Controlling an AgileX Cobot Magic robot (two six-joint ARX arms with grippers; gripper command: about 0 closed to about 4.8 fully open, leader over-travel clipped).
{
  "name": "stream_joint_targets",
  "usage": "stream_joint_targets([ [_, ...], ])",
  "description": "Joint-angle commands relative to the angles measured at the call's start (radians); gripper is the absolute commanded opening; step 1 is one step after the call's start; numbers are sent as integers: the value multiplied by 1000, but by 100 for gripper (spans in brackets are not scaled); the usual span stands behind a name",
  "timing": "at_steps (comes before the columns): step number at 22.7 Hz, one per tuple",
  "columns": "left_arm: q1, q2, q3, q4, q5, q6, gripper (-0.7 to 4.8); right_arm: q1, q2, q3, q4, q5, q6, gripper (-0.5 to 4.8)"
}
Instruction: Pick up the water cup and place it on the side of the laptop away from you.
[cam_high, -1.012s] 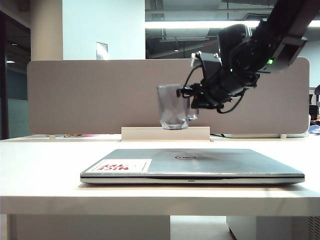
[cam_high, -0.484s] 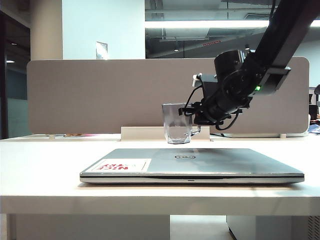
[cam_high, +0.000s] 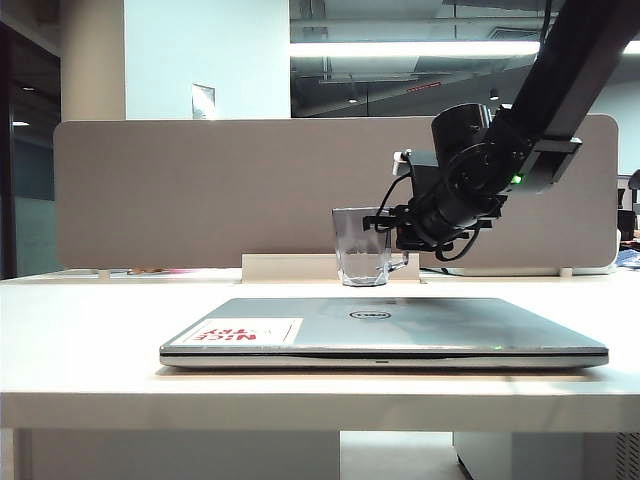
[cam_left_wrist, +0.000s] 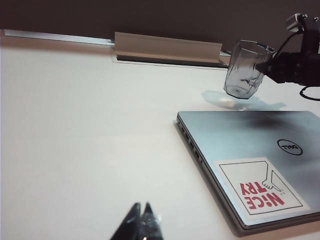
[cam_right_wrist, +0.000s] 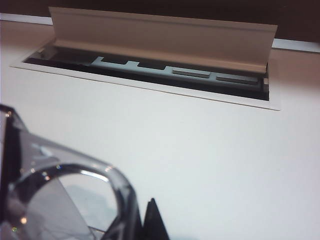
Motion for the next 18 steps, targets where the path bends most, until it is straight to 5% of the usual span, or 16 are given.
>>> stream_joint_targets([
  [1,-2,1,3,-11,1,1,-6,1,-29,6,16,-7,4,-2],
  [18,-2,1,3,-31,0,1,-6,-13,69,143,58,-66,-59,-2],
])
